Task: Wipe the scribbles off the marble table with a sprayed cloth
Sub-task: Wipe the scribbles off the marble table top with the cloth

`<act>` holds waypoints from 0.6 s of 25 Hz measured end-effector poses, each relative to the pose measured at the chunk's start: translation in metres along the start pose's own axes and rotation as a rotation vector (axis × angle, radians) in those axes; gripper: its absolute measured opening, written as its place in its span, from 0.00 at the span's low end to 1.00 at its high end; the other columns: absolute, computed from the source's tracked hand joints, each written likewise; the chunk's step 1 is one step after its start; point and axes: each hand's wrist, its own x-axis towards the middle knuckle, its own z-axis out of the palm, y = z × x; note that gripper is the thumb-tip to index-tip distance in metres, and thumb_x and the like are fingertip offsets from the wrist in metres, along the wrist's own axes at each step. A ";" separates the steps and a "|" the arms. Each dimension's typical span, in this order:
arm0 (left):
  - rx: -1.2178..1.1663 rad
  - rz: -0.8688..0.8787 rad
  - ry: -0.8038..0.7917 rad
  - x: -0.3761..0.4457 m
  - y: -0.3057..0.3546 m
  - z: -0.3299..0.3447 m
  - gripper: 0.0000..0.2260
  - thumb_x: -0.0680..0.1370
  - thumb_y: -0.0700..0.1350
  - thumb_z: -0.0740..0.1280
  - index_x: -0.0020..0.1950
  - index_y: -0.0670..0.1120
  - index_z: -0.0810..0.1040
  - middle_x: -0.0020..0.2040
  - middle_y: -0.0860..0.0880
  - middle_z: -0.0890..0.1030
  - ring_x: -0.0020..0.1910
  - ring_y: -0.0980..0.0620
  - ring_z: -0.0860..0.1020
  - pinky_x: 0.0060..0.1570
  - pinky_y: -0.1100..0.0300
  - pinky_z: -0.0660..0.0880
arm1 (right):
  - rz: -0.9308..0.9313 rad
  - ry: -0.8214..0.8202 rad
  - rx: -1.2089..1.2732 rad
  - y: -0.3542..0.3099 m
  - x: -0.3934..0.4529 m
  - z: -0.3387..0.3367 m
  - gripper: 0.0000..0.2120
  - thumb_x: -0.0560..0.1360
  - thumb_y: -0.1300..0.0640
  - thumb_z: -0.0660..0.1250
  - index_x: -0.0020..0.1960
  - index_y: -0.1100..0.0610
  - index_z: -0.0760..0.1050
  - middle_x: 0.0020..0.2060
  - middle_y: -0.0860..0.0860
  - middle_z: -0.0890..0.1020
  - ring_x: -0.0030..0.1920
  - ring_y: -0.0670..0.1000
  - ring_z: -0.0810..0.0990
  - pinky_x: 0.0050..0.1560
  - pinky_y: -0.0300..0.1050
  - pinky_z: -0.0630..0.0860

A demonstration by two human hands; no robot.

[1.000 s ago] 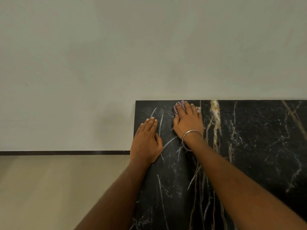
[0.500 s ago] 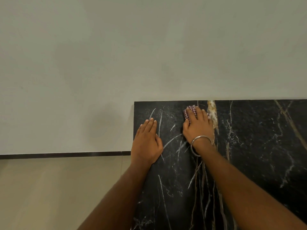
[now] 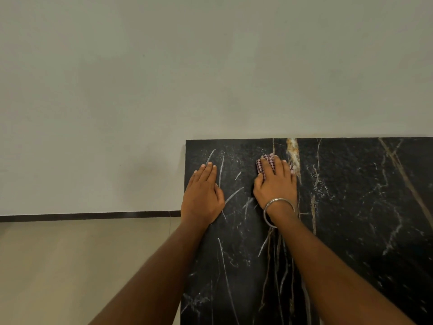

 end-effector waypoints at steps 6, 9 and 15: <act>0.028 0.000 0.002 0.002 0.000 0.002 0.24 0.81 0.47 0.55 0.77 0.45 0.59 0.77 0.48 0.62 0.77 0.52 0.57 0.76 0.57 0.51 | -0.155 -0.022 0.003 -0.028 -0.037 0.005 0.25 0.79 0.46 0.51 0.76 0.45 0.56 0.77 0.50 0.57 0.77 0.54 0.52 0.76 0.55 0.49; 0.004 0.021 0.012 0.001 -0.002 0.002 0.24 0.80 0.46 0.55 0.76 0.43 0.62 0.76 0.46 0.64 0.76 0.51 0.59 0.76 0.55 0.53 | -0.089 -0.012 0.015 0.007 -0.029 0.000 0.25 0.79 0.47 0.52 0.76 0.46 0.57 0.76 0.51 0.58 0.76 0.55 0.54 0.75 0.57 0.51; 0.004 0.026 0.008 0.000 -0.001 0.002 0.23 0.81 0.45 0.56 0.76 0.42 0.62 0.76 0.45 0.64 0.76 0.50 0.60 0.76 0.55 0.53 | -0.050 -0.017 0.024 0.002 -0.045 -0.007 0.26 0.79 0.47 0.51 0.76 0.46 0.57 0.76 0.51 0.57 0.76 0.55 0.53 0.75 0.57 0.50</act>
